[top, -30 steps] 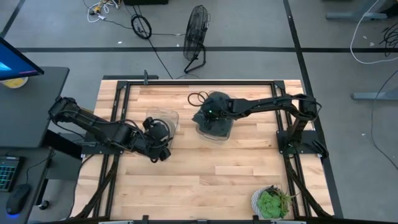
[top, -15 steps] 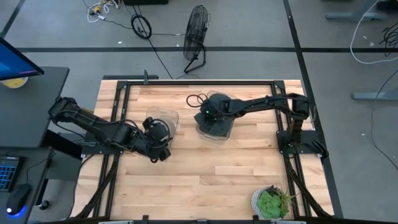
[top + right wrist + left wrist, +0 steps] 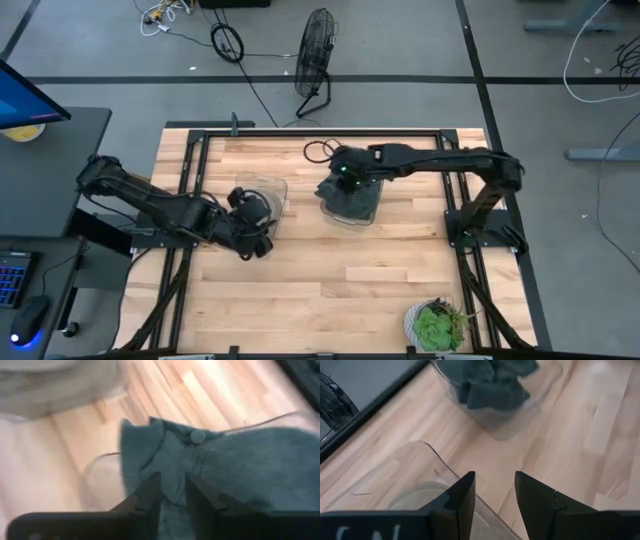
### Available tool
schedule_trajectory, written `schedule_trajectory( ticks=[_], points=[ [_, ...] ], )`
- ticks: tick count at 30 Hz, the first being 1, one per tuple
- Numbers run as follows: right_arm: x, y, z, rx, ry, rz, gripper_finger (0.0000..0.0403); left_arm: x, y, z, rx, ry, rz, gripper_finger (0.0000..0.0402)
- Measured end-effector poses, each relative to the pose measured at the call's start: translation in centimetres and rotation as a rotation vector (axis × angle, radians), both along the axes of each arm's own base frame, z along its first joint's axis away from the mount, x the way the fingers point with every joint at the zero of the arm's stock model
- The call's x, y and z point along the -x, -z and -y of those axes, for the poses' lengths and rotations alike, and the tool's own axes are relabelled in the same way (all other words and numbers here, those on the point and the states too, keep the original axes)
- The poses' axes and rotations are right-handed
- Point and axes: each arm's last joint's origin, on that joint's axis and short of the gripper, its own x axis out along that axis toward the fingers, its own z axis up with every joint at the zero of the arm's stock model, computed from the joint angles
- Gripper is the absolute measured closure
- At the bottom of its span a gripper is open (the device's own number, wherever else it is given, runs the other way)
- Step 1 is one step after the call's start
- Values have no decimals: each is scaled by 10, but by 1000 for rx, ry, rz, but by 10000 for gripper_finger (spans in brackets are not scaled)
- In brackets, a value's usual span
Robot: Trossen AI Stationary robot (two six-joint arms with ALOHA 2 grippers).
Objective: Pick & Place hat
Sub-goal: Put the blue cap into the right transparent bin, then return to Home Position
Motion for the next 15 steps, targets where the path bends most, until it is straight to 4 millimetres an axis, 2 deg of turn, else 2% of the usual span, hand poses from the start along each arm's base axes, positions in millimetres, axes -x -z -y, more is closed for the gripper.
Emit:
schedule_trajectory(
  ticks=[4, 10, 13, 15],
  points=[
    [17, -38, -21, 4, -49, 59, 281, 17, -19, -8, 8, -31, 93, 259],
    [59, -89, -58, 175, -218, 222, 268, 71, -50, -32, 26, -40, 185, 260],
    [78, -96, -68, 225, -292, 358, 268, 95, -54, -41, 8, -29, 217, 260],
    [93, -90, -71, 214, -334, 438, 268, 104, -46, -44, -9, 4, 237, 260]
  ],
)
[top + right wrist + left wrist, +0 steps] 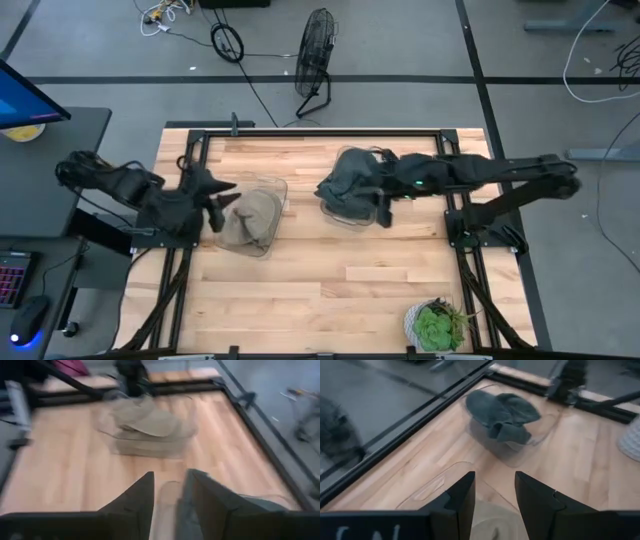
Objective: Pick & Place hat
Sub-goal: Return to Home Position
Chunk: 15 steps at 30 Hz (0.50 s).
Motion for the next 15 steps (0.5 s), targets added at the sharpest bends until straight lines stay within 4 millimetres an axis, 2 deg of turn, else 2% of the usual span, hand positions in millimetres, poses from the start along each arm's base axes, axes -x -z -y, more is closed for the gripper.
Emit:
schedule_trajectory(
  ticks=[4, 8, 11, 15],
  points=[
    [30, 33, -1, -55, -84, 89, 268, 5, 30, -1, -6, 56, 110, 260],
    [60, 61, 1, -90, -87, 217, 268, 6, 56, -1, 10, 146, 225, 260],
    [83, 80, 2, -110, -81, 309, 268, 13, 59, -5, -23, 165, 297, 260],
    [108, 99, 4, -129, -80, 427, 268, 31, 49, -16, -71, 149, 395, 260]
  ],
)
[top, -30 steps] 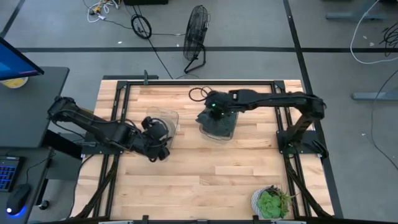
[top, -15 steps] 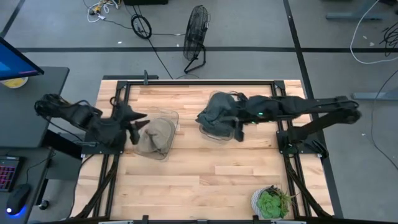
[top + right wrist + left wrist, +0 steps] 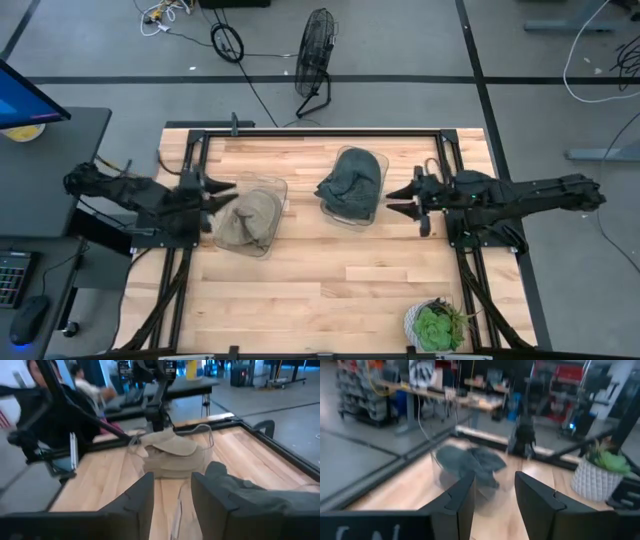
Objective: Pick & Place hat
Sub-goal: Return to Home Position
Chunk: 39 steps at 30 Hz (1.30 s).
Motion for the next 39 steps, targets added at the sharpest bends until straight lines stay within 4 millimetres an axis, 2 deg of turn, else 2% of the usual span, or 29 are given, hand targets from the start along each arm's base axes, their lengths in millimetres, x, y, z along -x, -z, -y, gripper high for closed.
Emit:
schedule_trajectory(
  ticks=[3, 9, 15, 20, 27, 32, 39],
  points=[
    [16, 15, 1, -1, 0, 42, 268, 12, 2, -6, -39, -10, 41, 260],
    [39, 34, 2, -14, 0, 151, 268, 17, 35, -8, -31, -5, 99, 260],
    [50, 52, 4, -12, 27, 208, 268, 17, 62, -8, -95, -1, 88, 260],
    [54, 66, 4, -13, 28, 223, 268, 11, 80, -5, -133, 3, 118, 260],
    [53, 84, 4, -44, 31, 220, 268, 4, 94, -1, -181, 95, 157, 260],
    [51, 93, 4, -38, 31, 195, 268, -2, 112, -1, -195, 128, 131, 260],
    [50, 97, 4, -11, 24, 184, 268, -4, 115, -4, -233, 127, 113, 260]
  ],
)
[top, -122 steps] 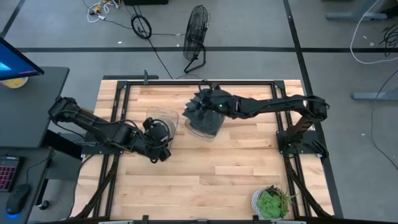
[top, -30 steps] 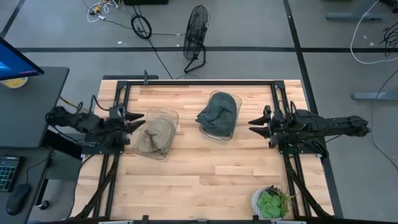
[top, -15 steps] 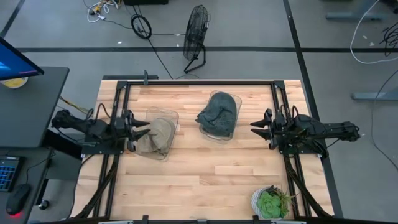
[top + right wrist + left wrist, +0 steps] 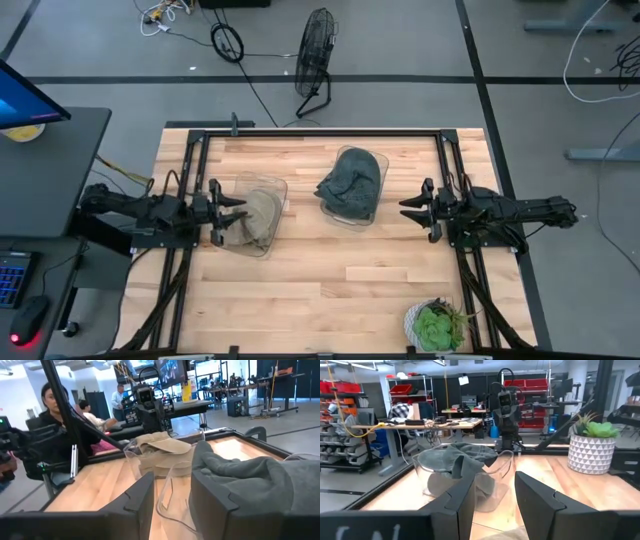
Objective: Pick & Place hat
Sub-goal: Return to Home Position
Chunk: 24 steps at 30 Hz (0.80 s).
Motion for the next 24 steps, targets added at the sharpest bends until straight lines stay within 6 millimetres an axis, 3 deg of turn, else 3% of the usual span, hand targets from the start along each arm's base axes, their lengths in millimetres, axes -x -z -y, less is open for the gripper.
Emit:
schedule_trajectory(
  ticks=[9, 24],
  points=[
    [0, 0, 0, -24, -5, -1, 268, 0, 0, 0, 158, 9, 27, 259],
    [0, 0, 0, -23, -5, 0, 268, 0, 1, 0, 159, 8, 26, 259]
  ],
)
